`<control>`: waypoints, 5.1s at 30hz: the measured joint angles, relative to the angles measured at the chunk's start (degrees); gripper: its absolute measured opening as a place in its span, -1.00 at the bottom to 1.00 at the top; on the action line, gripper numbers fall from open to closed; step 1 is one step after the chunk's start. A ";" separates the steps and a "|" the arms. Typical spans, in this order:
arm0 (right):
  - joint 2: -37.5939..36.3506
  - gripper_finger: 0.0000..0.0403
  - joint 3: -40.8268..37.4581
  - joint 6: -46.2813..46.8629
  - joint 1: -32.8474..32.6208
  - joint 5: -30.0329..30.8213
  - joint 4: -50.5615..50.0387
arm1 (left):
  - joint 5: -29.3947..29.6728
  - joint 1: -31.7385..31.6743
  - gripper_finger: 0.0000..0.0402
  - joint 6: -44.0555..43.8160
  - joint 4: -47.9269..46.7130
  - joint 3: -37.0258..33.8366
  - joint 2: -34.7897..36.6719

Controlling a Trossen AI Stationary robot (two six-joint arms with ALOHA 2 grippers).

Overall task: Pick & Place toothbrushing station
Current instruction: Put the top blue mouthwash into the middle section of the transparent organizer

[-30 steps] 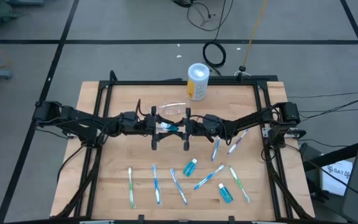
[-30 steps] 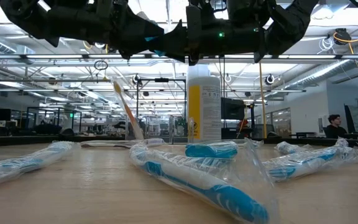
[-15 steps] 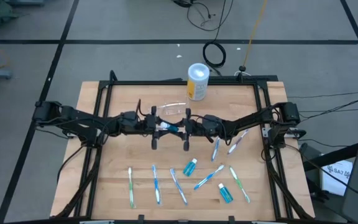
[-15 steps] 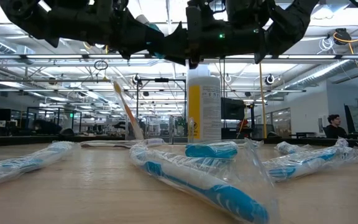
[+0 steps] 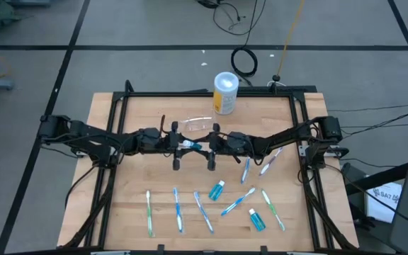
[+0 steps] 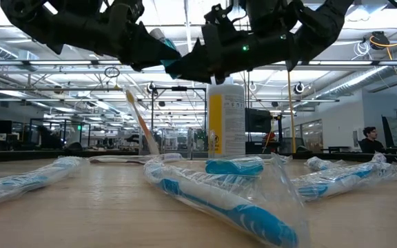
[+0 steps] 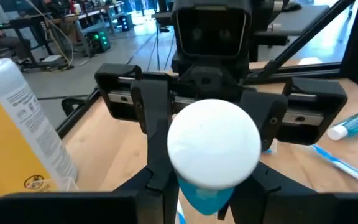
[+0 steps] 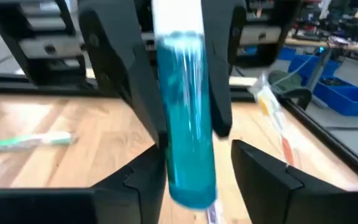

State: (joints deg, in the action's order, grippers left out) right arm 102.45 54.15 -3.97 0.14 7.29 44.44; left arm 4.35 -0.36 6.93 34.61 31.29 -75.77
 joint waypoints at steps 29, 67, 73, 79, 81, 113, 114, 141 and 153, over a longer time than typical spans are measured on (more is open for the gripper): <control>-4.80 0.05 0.03 2.59 -2.09 -1.82 -0.36 | 0.05 0.13 -0.46 2.38 -9.01 1.65 0.02; 0.55 -0.28 13.03 4.67 0.99 -4.48 -16.74 | 1.58 0.07 -0.46 1.31 -13.63 2.43 -0.02; 0.55 -0.49 13.03 3.11 0.97 -4.57 -16.58 | 1.54 0.09 -0.46 1.11 -13.75 2.43 -0.02; 0.55 -0.53 13.03 3.10 0.98 -4.58 -16.76 | 1.36 0.11 -0.46 0.14 -13.93 2.43 -0.02; 0.55 -0.52 13.03 3.17 0.98 -4.57 -16.88 | 1.36 0.11 -0.46 0.14 -13.99 2.43 -0.02; -1.74 -0.53 12.47 -1.25 3.11 22.47 -10.65 | 12.48 0.16 0.09 8.03 -27.10 3.61 4.19; -1.12 -0.53 12.13 -1.23 3.98 21.79 -7.49 | 13.22 0.09 0.09 9.17 -29.05 3.94 5.26; 11.08 -0.54 8.91 12.32 16.72 13.19 8.41 | 41.27 -0.79 0.04 24.14 -31.07 6.75 32.96; 11.06 -0.54 8.96 15.75 13.99 20.36 6.73 | 41.21 -5.20 0.04 22.75 -28.37 6.75 32.71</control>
State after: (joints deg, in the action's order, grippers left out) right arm 113.51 63.11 11.78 14.13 27.65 51.17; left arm 45.57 -5.56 29.69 6.24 38.04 -43.06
